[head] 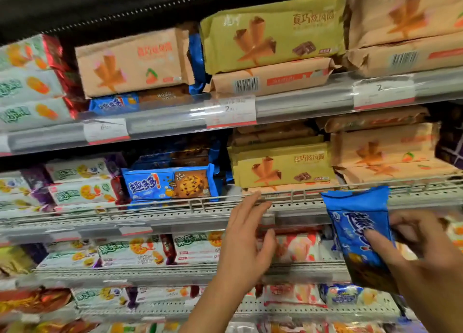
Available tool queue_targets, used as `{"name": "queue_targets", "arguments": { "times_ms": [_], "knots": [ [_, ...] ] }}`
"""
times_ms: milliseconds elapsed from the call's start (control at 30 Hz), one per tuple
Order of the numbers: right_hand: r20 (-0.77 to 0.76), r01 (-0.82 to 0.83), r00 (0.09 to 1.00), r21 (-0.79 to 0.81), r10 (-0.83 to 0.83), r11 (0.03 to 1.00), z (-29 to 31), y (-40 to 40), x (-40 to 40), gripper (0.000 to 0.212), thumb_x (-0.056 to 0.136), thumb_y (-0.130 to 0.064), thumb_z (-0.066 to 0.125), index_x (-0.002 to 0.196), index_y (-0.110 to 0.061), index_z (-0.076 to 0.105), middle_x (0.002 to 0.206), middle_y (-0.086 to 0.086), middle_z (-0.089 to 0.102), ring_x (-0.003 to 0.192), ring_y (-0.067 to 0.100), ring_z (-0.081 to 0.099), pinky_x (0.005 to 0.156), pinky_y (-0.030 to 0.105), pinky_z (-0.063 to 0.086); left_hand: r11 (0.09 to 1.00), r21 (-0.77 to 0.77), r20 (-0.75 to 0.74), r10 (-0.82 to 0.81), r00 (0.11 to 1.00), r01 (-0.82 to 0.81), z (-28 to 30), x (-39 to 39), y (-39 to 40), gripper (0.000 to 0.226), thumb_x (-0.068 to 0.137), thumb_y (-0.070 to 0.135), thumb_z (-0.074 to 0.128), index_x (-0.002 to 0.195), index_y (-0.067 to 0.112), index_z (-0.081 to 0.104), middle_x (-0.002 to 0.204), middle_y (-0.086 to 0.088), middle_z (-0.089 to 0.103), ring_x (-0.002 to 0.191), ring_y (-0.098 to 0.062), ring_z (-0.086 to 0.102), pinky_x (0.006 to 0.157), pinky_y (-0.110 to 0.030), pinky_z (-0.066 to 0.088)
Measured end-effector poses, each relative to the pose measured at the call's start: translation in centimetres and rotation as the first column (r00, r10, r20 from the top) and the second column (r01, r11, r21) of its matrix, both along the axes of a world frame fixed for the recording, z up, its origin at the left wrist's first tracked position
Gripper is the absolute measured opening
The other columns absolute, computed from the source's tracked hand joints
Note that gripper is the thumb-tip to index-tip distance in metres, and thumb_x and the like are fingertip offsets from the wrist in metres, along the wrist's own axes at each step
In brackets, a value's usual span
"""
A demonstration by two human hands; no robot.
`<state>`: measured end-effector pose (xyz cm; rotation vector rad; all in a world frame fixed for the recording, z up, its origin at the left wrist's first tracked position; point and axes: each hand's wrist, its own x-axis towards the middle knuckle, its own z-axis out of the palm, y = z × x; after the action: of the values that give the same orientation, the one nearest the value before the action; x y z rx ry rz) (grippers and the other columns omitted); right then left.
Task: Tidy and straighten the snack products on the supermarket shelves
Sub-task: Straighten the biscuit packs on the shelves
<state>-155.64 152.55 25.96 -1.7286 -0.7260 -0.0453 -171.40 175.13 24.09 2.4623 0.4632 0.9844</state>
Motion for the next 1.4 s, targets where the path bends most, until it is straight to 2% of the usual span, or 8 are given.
{"name": "queue_targets", "arguments": {
  "times_ms": [233, 400, 567, 733, 900, 1033, 1200, 1400],
  "knots": [
    [-0.002, -0.161, 0.987, 0.162, 0.164, 0.974, 3.4, 6.9, -3.5, 0.035, 0.071, -0.021, 0.079, 0.096, -0.036, 0.059, 0.077, -0.011, 0.076, 0.057, 0.001, 0.058, 0.061, 0.01, 0.047, 0.957, 0.134, 0.291, 0.211, 0.933, -0.258, 7.2, -6.9, 4.8, 0.037, 0.096, 0.027, 0.054, 0.132, 0.024, 0.062, 0.149, 0.013, 0.049, 0.14, -0.01, 0.044, 0.114, -0.033, 0.038],
    [0.147, -0.189, 0.974, 0.092, 0.175, 0.978, 8.5, 10.7, -5.7, 0.039, 0.066, -0.052, 0.074, 0.099, -0.039, 0.059, 0.091, -0.022, 0.075, 0.088, -0.006, 0.07, 0.077, 0.02, 0.053, 0.947, 0.13, 0.521, 0.188, 0.833, -0.295, 12.5, -8.0, 7.6, 0.036, 0.094, 0.025, 0.051, 0.125, 0.017, 0.066, 0.139, 0.009, 0.059, 0.134, -0.014, 0.051, 0.111, -0.03, 0.04],
    [0.278, -0.172, 0.949, 0.069, 0.147, 0.983, 13.7, 14.7, -7.6, 0.04, 0.072, -0.06, 0.065, 0.104, -0.038, 0.056, 0.104, -0.028, 0.068, 0.099, -0.011, 0.063, 0.079, 0.024, 0.053, 0.871, 0.329, 0.341, 0.251, 0.906, -0.365, 13.0, -7.0, 12.6, 0.054, 0.092, 0.033, 0.048, 0.143, 0.019, 0.054, 0.155, 0.002, 0.046, 0.146, -0.019, 0.039, 0.117, -0.055, 0.032],
    [0.283, -0.15, 0.953, 0.135, 0.107, 0.979, 15.2, 20.2, -9.3, 0.04, 0.072, -0.057, 0.069, 0.103, -0.034, 0.059, 0.097, -0.02, 0.075, 0.091, -0.002, 0.07, 0.078, 0.03, 0.055, 0.802, 0.516, 0.247, 0.198, 0.949, -0.302, 12.0, -8.0, 15.3, 0.065, 0.087, 0.032, 0.054, 0.151, 0.023, 0.044, 0.164, 0.004, 0.033, 0.152, -0.016, 0.028, 0.122, -0.05, 0.019],
    [0.207, -0.206, 0.965, 0.209, 0.162, 0.956, 15.8, 22.2, -10.1, 0.035, 0.077, -0.044, 0.071, 0.105, -0.033, 0.053, 0.096, -0.005, 0.079, 0.083, 0.015, 0.076, 0.071, 0.037, 0.06, 0.83, 0.507, 0.374, 0.032, 0.927, -0.233, 13.7, -8.5, 16.4, 0.049, 0.085, 0.031, 0.056, 0.133, 0.024, 0.063, 0.144, 0.008, 0.057, 0.129, -0.017, 0.056, 0.115, -0.049, 0.031],
    [0.183, -0.238, 0.962, 0.196, 0.202, 0.951, 16.5, 22.2, -10.4, 0.035, 0.08, -0.037, 0.071, 0.108, -0.028, 0.052, 0.097, -0.003, 0.079, 0.081, 0.019, 0.076, 0.07, 0.034, 0.058, 0.82, 0.521, 0.428, -0.01, 0.903, -0.238, 17.5, -8.7, 17.9, 0.046, 0.088, 0.032, 0.055, 0.131, 0.021, 0.065, 0.141, 0.005, 0.059, 0.126, -0.021, 0.054, 0.115, -0.051, 0.033],
    [0.109, -0.265, 0.963, 0.208, 0.247, 0.942, 17.4, 22.1, -10.5, 0.038, 0.081, -0.034, 0.07, 0.11, -0.02, 0.051, 0.096, 0.001, 0.08, 0.082, 0.026, 0.077, 0.07, 0.037, 0.058, 0.732, 0.569, 0.425, 0.128, 0.896, -0.374, 23.3, -8.0, 19.8, 0.063, 0.086, 0.038, 0.054, 0.144, 0.012, 0.052, 0.153, -0.012, 0.046, 0.139, -0.038, 0.041, 0.111, -0.061, 0.035],
    [0.059, -0.335, 0.942, 0.16, 0.33, 0.928, 18.2, 21.4, -9.7, 0.043, 0.08, -0.038, 0.07, 0.114, -0.021, 0.052, 0.1, 0.001, 0.079, 0.088, 0.027, 0.077, 0.085, 0.053, 0.059, 0.615, 0.693, 0.123, 0.413, 0.902, -0.376, 26.5, -7.2, 21.7, 0.091, 0.079, 0.065, 0.061, 0.152, 0.015, 0.037, 0.167, -0.015, 0.019, 0.154, -0.043, 0.01, 0.118, -0.07, 0.011]
  ]
}}
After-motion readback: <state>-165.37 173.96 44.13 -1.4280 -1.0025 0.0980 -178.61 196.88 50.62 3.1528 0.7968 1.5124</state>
